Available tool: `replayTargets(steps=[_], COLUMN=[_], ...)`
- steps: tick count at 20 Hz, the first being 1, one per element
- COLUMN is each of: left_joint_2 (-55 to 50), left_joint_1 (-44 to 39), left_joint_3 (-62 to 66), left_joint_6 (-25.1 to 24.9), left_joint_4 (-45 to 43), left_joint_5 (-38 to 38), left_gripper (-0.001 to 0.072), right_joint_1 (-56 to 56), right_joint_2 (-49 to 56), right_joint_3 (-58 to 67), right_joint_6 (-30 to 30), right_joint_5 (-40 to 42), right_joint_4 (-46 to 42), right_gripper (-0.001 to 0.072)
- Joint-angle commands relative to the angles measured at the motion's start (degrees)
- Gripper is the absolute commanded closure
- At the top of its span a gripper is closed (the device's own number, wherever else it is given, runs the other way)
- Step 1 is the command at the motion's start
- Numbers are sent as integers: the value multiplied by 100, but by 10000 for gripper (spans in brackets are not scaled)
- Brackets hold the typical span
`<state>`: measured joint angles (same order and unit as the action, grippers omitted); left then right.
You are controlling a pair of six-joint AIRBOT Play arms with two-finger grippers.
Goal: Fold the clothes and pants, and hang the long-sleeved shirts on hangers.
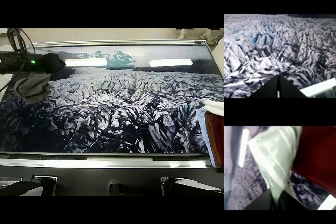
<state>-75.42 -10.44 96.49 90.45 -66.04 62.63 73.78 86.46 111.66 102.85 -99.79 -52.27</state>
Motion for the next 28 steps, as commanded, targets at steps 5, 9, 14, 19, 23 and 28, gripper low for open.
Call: replayTargets(steps=[5, 9, 14, 19, 23, 28], left_joint_2=[4, 4, 4, 2, 0, -442], left_joint_1=[-74, -76, -74, -72, -92, -599], left_joint_3=[2, 2, 2, 46, 597, 833], left_joint_6=[-50, -50, -48, -46, -48, 1779], left_joint_4=[0, 68, 68, 74, 184, -3792], left_joint_5=[0, -2, -2, -94, -1340, -1095], left_gripper=[687, 687, 686, 687, 688, 690], right_joint_1=[-15, 0, 0, -7, -636, -3851], right_joint_2=[-374, -866, -879, -885, -885, -824], right_joint_3=[-1399, -3211, -4321, -3390, -999, -52], right_joint_6=[-103, -109, -142, -960, -2310, -1716], right_joint_5=[-315, 544, 1360, 1969, 3434, 3810], right_joint_4=[-2988, -3515, -3692, -2841, -251, -669], right_gripper=[675, 675, 650, -2, 8, 124])
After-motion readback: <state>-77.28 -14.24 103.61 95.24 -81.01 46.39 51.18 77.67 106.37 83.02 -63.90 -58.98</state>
